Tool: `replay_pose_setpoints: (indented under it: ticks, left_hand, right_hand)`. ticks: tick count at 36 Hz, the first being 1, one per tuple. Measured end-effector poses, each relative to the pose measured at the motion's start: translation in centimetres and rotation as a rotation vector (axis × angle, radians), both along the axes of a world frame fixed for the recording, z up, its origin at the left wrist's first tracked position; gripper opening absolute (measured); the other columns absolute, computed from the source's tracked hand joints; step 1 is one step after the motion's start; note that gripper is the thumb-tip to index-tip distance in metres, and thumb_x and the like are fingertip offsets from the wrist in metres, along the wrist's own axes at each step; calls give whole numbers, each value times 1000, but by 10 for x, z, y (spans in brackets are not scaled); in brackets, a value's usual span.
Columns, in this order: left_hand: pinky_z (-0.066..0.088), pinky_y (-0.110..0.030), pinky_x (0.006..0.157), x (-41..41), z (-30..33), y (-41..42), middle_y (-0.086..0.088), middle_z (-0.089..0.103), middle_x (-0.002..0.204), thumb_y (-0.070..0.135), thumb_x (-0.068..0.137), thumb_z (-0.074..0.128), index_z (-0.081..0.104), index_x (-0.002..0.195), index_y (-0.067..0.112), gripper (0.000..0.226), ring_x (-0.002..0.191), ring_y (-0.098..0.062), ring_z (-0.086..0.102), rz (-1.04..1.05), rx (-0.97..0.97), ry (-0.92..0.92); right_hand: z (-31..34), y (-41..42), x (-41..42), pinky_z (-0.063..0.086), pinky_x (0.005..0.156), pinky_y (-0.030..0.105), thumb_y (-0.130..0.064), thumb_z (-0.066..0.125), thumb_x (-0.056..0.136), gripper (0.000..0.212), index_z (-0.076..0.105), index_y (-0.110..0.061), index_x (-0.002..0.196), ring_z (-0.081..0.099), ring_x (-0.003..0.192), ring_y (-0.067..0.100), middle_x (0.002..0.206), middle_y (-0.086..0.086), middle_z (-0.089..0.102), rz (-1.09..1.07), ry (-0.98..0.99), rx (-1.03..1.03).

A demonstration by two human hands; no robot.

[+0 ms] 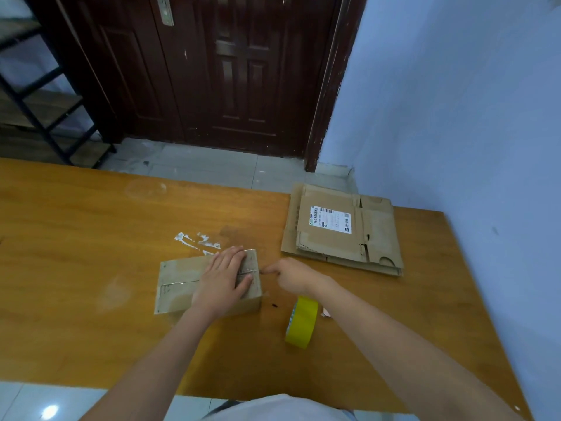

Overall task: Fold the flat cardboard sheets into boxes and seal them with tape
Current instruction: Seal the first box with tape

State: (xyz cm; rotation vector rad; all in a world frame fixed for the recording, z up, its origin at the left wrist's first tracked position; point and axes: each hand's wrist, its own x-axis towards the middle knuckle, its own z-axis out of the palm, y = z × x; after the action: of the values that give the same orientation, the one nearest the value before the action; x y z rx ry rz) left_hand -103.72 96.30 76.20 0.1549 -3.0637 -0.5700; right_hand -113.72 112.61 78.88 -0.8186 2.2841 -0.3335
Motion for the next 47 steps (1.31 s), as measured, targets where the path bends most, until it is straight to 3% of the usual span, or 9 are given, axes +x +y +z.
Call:
replay_pose_setpoints:
  ticks: [4, 11, 22, 25, 27, 29, 37, 44, 47]
  left_hand:
    - [-2, -23, 113, 1, 1, 1, 7, 26, 152, 65, 79, 7, 31, 143, 21, 81, 139, -8, 14, 4, 10, 2]
    - [-6, -20, 111, 1, -2, -2, 6, 29, 150, 63, 82, 10, 33, 142, 19, 77, 138, -8, 16, -9, -2, 10]
    - [-1, -25, 114, 2, -2, -2, 4, 31, 150, 62, 83, 9, 34, 142, 18, 78, 140, -11, 19, -19, -6, 11]
    - [-3, -25, 114, 2, -1, -1, 4, 29, 151, 62, 83, 7, 32, 143, 17, 79, 141, -11, 17, -22, -9, 13]
    - [-5, -24, 114, 2, 0, -1, 5, 27, 152, 62, 82, 4, 30, 144, 18, 80, 142, -11, 15, -30, -20, 5]
    - [-3, -26, 114, 2, 0, -1, 4, 28, 152, 62, 81, 5, 31, 144, 18, 81, 142, -12, 16, -30, -6, 6]
    - [3, -30, 116, 1, -2, -1, 4, 31, 151, 60, 82, 9, 32, 143, 17, 79, 142, -14, 19, -37, 32, 19]
    - [2, -31, 117, -1, -7, -2, 2, 31, 151, 58, 84, 11, 33, 143, 16, 76, 142, -15, 19, -48, 22, 18]
    - [5, -33, 117, -2, -8, -3, 2, 31, 150, 56, 84, 13, 33, 142, 16, 74, 141, -16, 20, -44, 21, 22]
  right_hand:
    - [6, 15, 6, 42, 101, 42, -14, 40, 91, 40, 58, -21, 126, 49, 124, 25, 132, 5, 56, -65, 100, -39]
    - [6, 9, 44, 35, 96, 41, -33, 49, 92, 37, 53, -15, 124, 43, 119, 25, 123, 5, 52, 190, 307, 45]
    - [-3, -5, 55, 32, 96, 37, -22, 45, 97, 25, 61, -10, 111, 51, 114, 27, 116, 8, 61, 223, 501, 120]
    - [2, -2, 52, 37, 88, 34, -27, 54, 92, 20, 68, -14, 97, 59, 99, 22, 100, 3, 67, 334, 568, 99]
    - [1, 1, 48, 44, 71, 25, -40, 75, 71, 16, 70, -25, 70, 62, 71, 13, 71, -10, 67, 413, 664, 114]
    - [-8, 3, 43, 45, 62, 22, -44, 81, 60, 22, 67, -28, 59, 58, 60, 9, 59, -14, 61, 445, 713, 98]
    - [-20, 5, 27, 47, 65, 27, -41, 63, 79, 21, 68, -26, 67, 56, 64, 14, 66, -11, 62, 597, 796, 27]
    - [-10, -12, -4, 47, 61, 22, -62, 76, 57, 36, 69, -26, 56, 58, 59, 12, 56, -13, 61, 716, 790, 117]
    - [-6, -22, -10, 40, 76, 31, -56, 62, 76, 39, 73, -19, 85, 58, 87, 19, 84, -4, 70, 753, 626, 161]
